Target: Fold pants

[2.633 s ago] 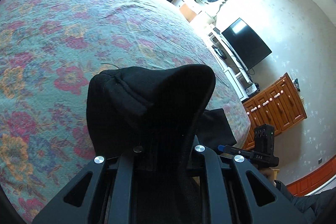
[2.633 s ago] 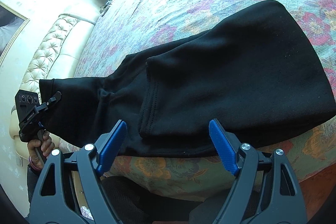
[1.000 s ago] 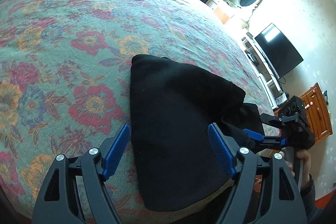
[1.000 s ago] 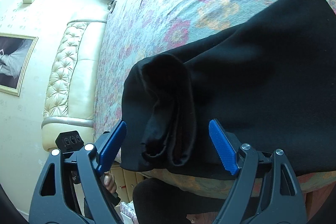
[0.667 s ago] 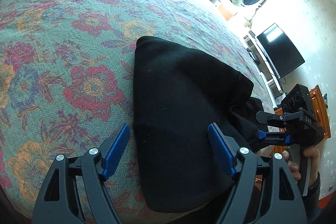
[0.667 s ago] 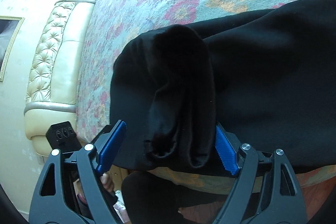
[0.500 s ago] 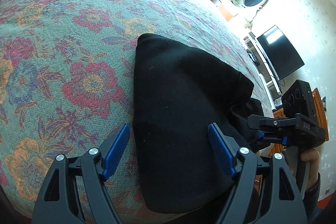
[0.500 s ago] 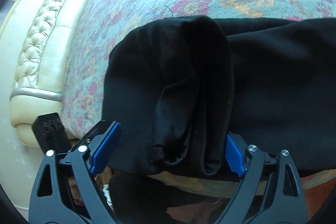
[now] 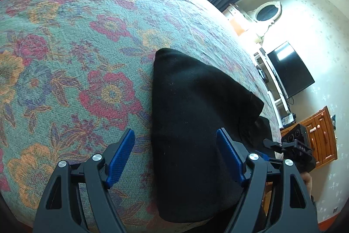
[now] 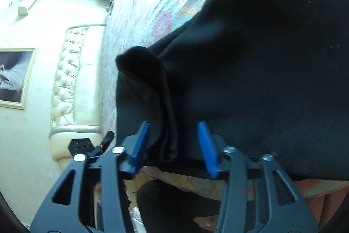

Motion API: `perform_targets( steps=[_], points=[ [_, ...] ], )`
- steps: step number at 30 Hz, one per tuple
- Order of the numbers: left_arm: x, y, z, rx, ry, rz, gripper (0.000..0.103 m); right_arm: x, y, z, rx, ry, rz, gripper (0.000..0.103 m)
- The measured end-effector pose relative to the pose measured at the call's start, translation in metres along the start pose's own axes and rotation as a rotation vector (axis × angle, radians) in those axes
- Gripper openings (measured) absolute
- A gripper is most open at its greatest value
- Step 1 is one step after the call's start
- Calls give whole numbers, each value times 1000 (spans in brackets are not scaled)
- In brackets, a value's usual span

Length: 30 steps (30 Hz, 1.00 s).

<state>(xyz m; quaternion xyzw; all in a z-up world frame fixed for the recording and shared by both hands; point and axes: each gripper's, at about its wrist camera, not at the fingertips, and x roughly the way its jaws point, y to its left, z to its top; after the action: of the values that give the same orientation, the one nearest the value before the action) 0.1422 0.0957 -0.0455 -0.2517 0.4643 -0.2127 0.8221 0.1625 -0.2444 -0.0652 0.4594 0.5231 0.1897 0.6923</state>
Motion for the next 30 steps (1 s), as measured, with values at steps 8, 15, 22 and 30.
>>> perform_targets(
  steps=[8, 15, 22, 30],
  points=[
    [2, 18, 0, -48, 14, 28, 76, 48, 44, 19, -143, 101, -30, 88],
    [4, 30, 1, -97, 14, -2, 76, 68, 47, 17, -183, 135, 3, 72],
    [5, 31, 2, -91, 13, -10, 76, 53, 31, 17, -200, 152, -52, 12],
    [5, 28, -2, -105, 14, -28, 80, 41, 49, 14, -256, 90, 12, 10]
  ],
)
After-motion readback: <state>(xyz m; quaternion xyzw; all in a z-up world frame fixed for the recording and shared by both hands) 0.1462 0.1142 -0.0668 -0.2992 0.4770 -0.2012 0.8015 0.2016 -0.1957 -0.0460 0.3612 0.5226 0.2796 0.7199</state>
